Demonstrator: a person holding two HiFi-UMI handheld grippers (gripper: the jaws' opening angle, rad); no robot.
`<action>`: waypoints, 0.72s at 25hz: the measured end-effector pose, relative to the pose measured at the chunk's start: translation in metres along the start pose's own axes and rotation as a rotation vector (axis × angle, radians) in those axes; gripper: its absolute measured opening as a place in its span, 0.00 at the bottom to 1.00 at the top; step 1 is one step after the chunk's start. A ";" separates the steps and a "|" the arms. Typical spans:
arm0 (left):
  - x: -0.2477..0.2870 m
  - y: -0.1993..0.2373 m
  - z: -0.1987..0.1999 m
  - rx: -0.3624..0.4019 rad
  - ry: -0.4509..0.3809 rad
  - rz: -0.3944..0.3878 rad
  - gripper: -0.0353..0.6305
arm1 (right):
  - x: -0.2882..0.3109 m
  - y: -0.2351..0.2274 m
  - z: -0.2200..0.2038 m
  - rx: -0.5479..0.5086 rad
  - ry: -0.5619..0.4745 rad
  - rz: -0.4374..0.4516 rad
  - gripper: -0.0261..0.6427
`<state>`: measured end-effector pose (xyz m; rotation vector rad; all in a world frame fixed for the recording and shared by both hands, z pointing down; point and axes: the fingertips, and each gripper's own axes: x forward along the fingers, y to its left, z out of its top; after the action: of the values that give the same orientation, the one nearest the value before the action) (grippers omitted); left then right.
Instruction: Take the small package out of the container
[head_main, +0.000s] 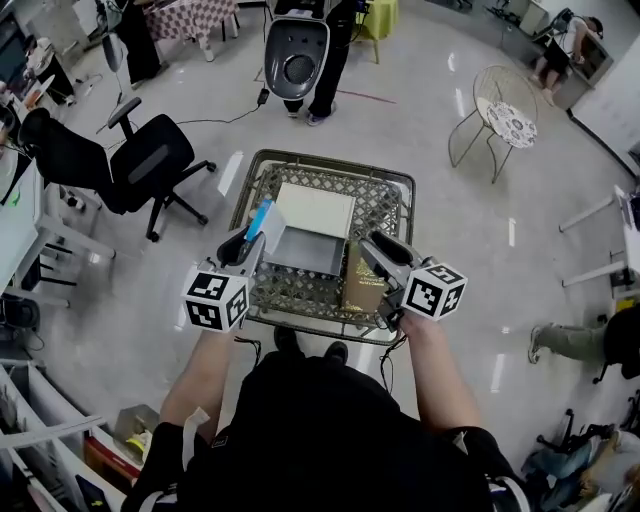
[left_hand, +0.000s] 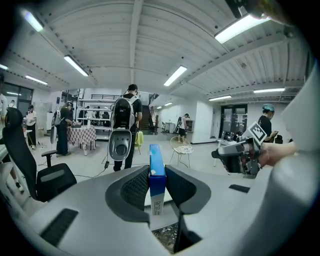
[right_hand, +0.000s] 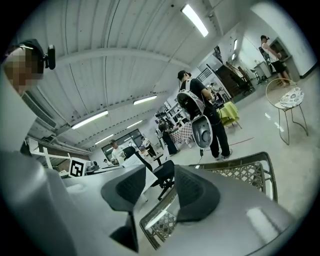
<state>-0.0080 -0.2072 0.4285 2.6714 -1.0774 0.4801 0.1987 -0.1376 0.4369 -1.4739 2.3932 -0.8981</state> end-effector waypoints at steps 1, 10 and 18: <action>-0.006 -0.002 0.006 -0.002 -0.014 0.010 0.20 | -0.007 0.000 0.004 -0.006 -0.012 0.002 0.31; -0.046 -0.012 0.046 -0.002 -0.105 0.052 0.20 | -0.055 -0.005 0.034 -0.074 -0.112 -0.040 0.18; -0.054 0.014 0.068 0.023 -0.143 0.027 0.20 | -0.059 0.012 0.066 -0.181 -0.177 -0.094 0.08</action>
<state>-0.0402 -0.2050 0.3461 2.7498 -1.1540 0.3119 0.2484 -0.1092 0.3689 -1.6662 2.3433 -0.5532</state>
